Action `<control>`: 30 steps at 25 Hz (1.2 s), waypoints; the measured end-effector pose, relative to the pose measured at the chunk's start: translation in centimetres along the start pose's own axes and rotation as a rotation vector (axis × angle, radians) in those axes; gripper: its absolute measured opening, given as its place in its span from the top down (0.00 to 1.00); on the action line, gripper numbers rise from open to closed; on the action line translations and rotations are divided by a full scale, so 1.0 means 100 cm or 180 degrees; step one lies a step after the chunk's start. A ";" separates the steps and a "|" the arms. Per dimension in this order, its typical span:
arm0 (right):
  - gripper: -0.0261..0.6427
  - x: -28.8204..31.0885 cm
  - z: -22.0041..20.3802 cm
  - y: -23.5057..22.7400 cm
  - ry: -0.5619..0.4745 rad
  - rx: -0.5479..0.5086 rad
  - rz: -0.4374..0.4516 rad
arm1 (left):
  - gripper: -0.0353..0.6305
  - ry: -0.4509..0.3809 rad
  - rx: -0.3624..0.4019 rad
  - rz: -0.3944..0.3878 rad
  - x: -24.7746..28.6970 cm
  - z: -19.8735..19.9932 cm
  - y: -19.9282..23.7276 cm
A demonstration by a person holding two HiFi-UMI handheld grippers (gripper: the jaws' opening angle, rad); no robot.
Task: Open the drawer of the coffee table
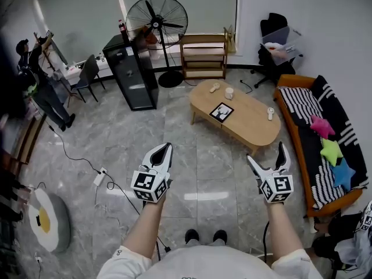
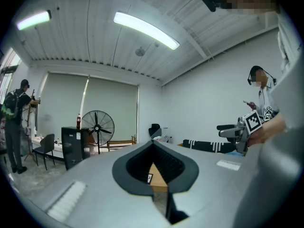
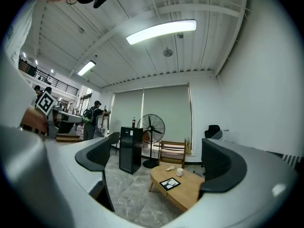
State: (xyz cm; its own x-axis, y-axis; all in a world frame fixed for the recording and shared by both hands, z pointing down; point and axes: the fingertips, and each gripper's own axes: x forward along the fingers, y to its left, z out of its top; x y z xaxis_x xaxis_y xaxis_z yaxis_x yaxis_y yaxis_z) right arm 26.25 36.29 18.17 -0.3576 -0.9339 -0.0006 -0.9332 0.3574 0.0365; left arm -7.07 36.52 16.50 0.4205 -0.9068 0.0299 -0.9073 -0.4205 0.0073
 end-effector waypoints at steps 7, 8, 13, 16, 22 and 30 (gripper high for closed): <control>0.08 0.014 -0.005 0.032 0.0071 -0.0055 0.0023 | 0.95 0.0038 -0.0036 -0.0052 -0.007 -0.011 0.028; 0.08 0.016 -0.005 0.036 0.0080 -0.0063 0.0018 | 0.95 0.0040 -0.0044 -0.0063 -0.008 -0.013 0.032; 0.08 0.022 -0.006 0.058 0.0088 -0.0091 -0.0009 | 0.95 0.0020 -0.0062 -0.0113 -0.008 -0.017 0.055; 0.08 0.027 -0.006 0.066 0.0099 -0.0126 0.0005 | 0.95 -0.0011 -0.0081 -0.0121 -0.002 -0.017 0.064; 0.08 0.055 -0.010 0.060 0.0116 -0.0122 0.0062 | 0.95 0.0012 -0.0110 -0.0097 0.022 -0.024 0.075; 0.08 0.145 -0.018 0.036 0.0026 -0.0067 0.0314 | 0.95 0.0071 -0.0011 0.0133 0.079 -0.027 0.113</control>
State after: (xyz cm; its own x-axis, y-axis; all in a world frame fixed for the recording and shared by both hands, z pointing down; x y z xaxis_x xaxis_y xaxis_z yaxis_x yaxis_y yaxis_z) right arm 17.76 24.05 20.06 -0.4475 -0.8942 0.0122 -0.8925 0.4474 0.0568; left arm -13.99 24.73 19.53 0.3820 -0.9227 0.0525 -0.9241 -0.3821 0.0091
